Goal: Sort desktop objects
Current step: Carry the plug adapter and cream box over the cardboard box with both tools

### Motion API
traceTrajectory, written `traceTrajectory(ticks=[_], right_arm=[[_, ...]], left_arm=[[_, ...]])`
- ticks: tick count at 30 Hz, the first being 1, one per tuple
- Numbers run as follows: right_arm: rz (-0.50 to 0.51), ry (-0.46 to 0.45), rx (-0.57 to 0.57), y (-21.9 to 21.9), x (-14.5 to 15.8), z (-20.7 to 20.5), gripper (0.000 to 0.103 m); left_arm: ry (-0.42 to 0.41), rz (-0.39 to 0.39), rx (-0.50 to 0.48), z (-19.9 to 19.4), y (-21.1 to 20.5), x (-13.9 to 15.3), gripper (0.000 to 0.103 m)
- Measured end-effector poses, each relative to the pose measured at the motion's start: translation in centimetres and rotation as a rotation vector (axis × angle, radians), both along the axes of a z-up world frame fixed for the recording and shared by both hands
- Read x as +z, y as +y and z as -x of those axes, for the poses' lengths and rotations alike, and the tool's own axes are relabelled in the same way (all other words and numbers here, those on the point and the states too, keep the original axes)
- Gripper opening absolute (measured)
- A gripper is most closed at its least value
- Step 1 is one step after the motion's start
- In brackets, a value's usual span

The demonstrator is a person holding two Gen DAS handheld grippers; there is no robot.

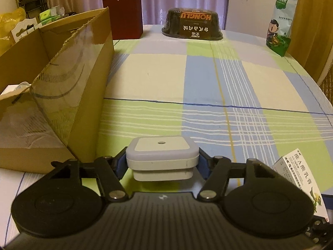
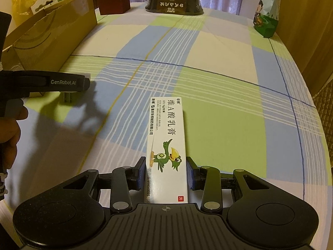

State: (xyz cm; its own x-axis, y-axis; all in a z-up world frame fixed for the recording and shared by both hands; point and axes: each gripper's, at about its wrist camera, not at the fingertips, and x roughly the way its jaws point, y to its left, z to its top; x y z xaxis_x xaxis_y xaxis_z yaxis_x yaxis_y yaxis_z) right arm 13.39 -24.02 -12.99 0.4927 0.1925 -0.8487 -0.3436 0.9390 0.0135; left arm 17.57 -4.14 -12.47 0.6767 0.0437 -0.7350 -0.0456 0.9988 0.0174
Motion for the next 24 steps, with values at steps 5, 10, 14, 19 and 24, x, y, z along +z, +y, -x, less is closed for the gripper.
traceTrajectory(ticks=[5, 10, 14, 19, 24], right_arm=[[0.006, 0.008, -0.005, 0.2, 0.1, 0.1, 0.037], [0.006, -0.004, -0.008, 0.4, 0.9, 0.8, 0.037], [-0.005, -0.022, -0.018, 0.4, 2.5, 1.4, 0.037], [-0.024, -0.051, -0.031, 0.7, 5.2, 2.1, 0.037], [-0.041, -0.081, -0.025, 1.8, 8.0, 2.8, 0.037]], left_arm=[[-0.025, -0.001, -0.036, 1.2, 0.0, 0.9, 0.061], [-0.033, 0.009, -0.066, 3.2, -0.1, 2.3, 0.061], [-0.043, 0.018, -0.077, 5.0, 0.0, 3.9, 0.061], [-0.063, 0.026, -0.08, 7.0, 0.4, 6.4, 0.061], [-0.096, 0.034, -0.065, 8.9, 1.4, 8.9, 0.061]])
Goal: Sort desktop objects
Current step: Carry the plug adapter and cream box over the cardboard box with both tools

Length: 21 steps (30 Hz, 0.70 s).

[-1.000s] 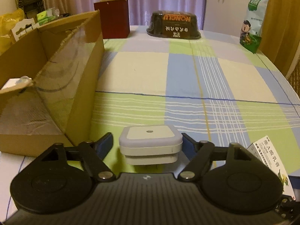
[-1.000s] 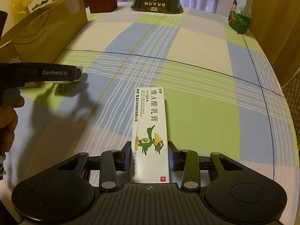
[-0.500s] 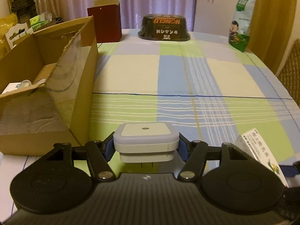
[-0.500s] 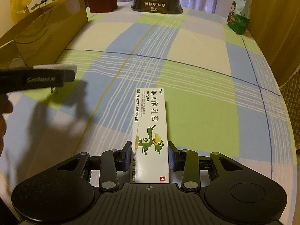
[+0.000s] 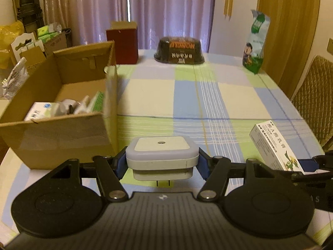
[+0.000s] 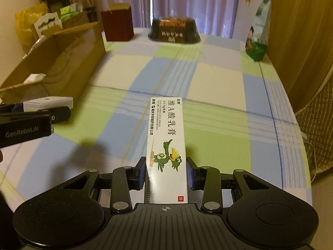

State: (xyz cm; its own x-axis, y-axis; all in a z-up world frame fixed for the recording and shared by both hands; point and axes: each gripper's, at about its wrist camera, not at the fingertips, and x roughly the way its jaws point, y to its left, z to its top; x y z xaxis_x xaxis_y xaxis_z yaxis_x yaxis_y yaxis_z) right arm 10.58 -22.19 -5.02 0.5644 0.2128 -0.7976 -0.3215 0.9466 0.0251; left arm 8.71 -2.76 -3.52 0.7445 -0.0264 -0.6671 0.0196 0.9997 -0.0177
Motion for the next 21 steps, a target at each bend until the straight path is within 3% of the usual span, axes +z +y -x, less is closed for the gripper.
traceTrajectory(ticks=[21], right_arm=[[-0.076, -0.081, 0.129, 8.9, 7.2, 1.1, 0.037]], left_arm=[[-0.105, -0.007, 0.099, 3.5, 7.4, 7.5, 0.061]])
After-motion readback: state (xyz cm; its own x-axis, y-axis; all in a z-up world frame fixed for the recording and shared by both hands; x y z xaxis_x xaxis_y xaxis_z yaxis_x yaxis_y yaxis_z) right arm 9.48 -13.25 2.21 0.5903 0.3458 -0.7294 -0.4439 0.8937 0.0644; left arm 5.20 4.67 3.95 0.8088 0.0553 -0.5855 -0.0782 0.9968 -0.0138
